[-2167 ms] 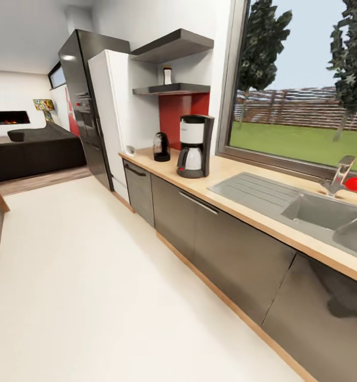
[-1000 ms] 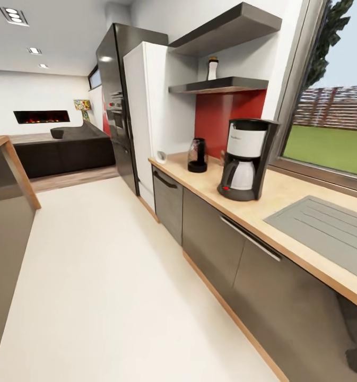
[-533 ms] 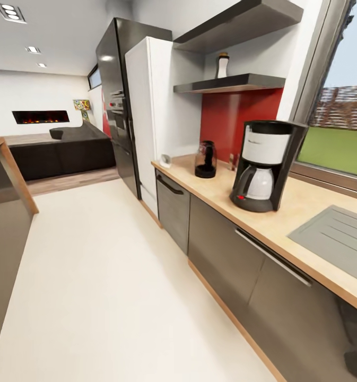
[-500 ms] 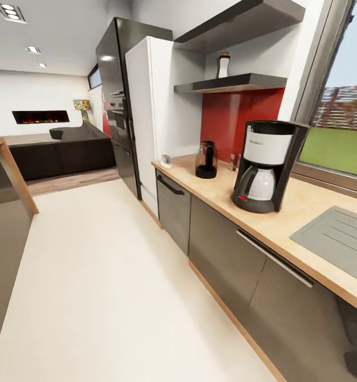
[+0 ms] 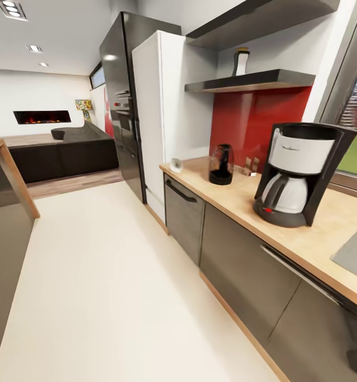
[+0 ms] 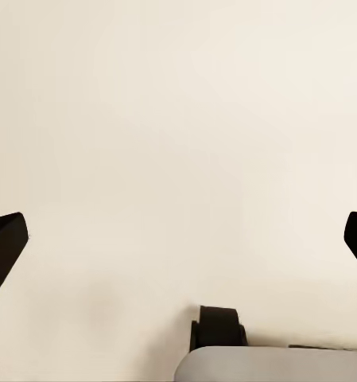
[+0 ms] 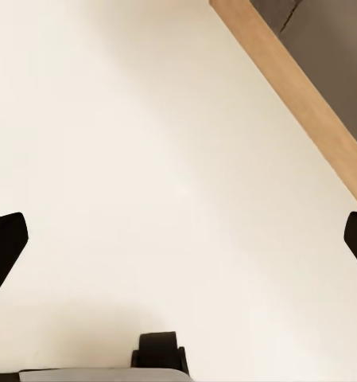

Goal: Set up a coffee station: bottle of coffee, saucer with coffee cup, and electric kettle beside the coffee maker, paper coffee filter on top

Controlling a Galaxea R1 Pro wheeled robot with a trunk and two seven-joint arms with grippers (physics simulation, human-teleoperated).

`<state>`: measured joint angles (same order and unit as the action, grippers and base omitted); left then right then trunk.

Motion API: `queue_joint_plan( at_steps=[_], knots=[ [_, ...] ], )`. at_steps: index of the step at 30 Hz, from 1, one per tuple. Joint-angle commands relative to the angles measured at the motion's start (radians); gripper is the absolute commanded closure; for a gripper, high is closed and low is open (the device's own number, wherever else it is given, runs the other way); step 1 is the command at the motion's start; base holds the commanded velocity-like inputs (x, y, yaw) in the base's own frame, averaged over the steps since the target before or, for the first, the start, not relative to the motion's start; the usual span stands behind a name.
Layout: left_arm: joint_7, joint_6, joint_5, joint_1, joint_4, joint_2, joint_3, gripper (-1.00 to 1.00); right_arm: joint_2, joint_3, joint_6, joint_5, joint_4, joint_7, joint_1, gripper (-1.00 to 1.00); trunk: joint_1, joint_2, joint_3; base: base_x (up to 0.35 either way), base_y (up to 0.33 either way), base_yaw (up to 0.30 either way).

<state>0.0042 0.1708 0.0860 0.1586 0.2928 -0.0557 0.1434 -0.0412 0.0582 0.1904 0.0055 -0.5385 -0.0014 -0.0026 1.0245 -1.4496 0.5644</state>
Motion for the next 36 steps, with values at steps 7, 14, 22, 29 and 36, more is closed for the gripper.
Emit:
queue_joint_plan(
  at_steps=[7,14,22,29,36],
  knots=[
    [0.0,0.004,0.009,0.001,-0.001,0.0,0.005,-1.0,0.001,0.002,0.003,0.001,0.0,0.0,0.0,-1.0,0.0,0.0,0.001,0.292,0.219,0.233],
    [0.0,0.004,0.009,0.001,-0.001,0.0,0.005,-1.0,0.001,0.002,0.003,0.001,0.0,0.0,0.0,-1.0,0.0,0.0,0.001,0.292,0.2,0.276],
    [0.0,0.004,0.009,0.001,-0.001,0.0,0.005,-1.0,0.001,0.002,0.002,0.001,0.0,0.0,0.0,-1.0,0.0,0.0,0.001,0.292,0.19,0.278],
    [0.0,0.004,0.01,0.001,-0.001,0.0,0.005,-1.0,0.003,0.002,0.001,0.001,0.0,0.003,0.0,-1.0,0.0,0.0,0.007,0.308,0.111,0.213],
    [0.0,0.004,0.011,0.001,-0.001,0.0,0.005,-1.0,0.003,0.003,0.001,0.001,0.0,0.002,0.0,-1.0,0.0,0.0,0.01,0.333,0.006,0.062]
  ],
)
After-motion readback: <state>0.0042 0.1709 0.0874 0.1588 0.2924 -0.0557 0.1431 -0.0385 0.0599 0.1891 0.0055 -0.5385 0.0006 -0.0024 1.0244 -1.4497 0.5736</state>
